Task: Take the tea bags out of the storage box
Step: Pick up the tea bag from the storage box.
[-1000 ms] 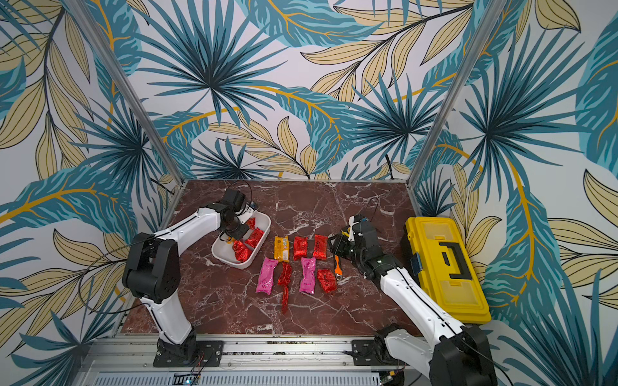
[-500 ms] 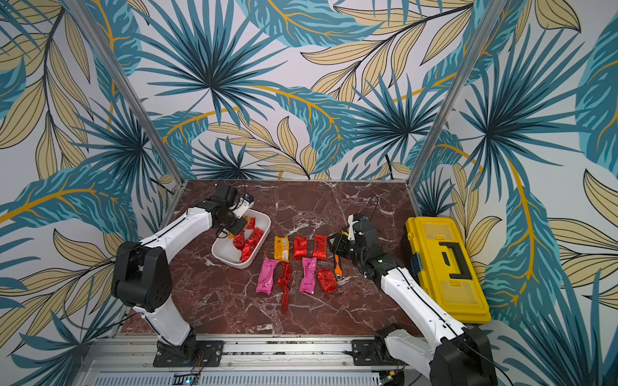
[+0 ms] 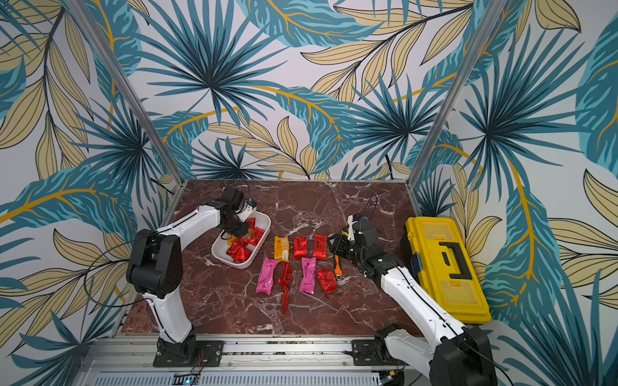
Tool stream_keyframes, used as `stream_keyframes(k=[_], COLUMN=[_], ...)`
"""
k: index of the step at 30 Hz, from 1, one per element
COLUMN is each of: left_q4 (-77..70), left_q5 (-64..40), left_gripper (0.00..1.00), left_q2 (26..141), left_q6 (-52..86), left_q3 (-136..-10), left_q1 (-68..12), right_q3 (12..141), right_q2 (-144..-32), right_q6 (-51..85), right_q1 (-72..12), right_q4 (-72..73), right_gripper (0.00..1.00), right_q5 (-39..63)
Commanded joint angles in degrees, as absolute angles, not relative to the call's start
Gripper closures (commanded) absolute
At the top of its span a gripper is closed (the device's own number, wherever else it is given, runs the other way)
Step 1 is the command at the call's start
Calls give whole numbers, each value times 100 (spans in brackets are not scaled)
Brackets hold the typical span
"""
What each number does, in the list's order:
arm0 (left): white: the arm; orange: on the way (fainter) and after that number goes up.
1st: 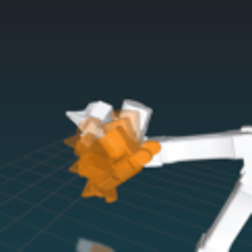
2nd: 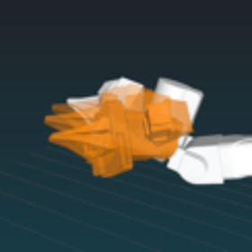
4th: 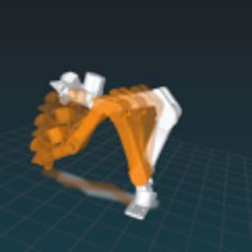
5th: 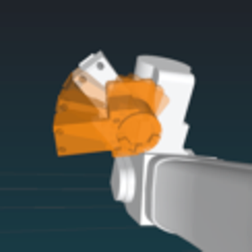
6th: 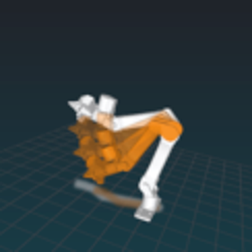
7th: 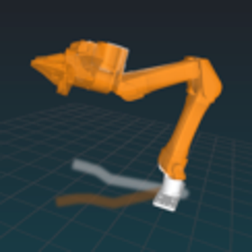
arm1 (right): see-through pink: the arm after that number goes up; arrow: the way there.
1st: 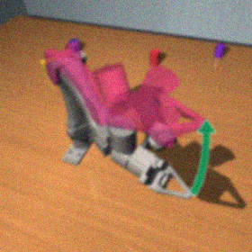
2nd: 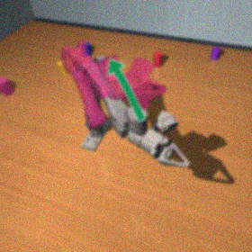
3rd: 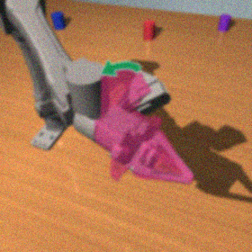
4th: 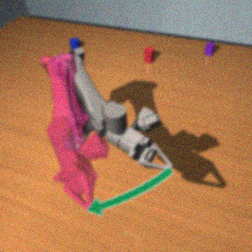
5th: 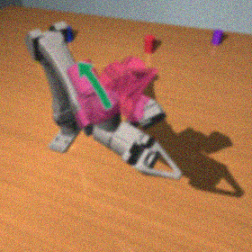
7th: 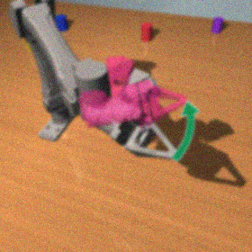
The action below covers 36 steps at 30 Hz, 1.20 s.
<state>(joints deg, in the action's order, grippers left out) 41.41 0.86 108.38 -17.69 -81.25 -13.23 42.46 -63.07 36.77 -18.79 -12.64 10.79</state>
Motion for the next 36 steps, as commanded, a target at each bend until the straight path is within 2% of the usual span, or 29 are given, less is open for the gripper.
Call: stream_keyframes(k=[1,6,10,17,25,28,31,34,36], left_q4=[4196,4139,4160,4057,4111,4008,3563,2526,1892], left_q5=[62,-10,-37,-45,-391,-1048,-2190,-3577,-3997], left_gripper=[67,89,99,100,100,100,100,100,100], left_q2=[10942,10877,10822,10206,9294,8908,8496,8193,8011], left_q6=[-1749,-1762,-1775,-1760,-1464,-1058,-249,998,1630], left_q3=[-8419,-8418,-8429,-8359,-8338,-8162,-7718,-7035,-6686], left_q1=[-1280,-1284,-1284,-1291,-1291,-1285,-1288,-1347,-1440], right_q3=[4322,4324,4373,4501,4771,4789,4790,4831,4907], right_q2=[-6361,-6346,-6316,-6249,-6432,-6501,-6636,-6907,-7141], right_q6=[3580,3577,3576,3571,3441,3326,3120,3015,3066], right_q1=[-1907,-1908,-1923,-2019,-2494,-2661,-2954,-3183,-3254], right_q4=[-1368,-1371,-1405,-1486,-1382,-853,-253,288,551], right_gripper=[48,48,48,48,48,46,44,43,43], right_q5=[1124,1155,1193,1213,1107,1501,2036,2526,2853])
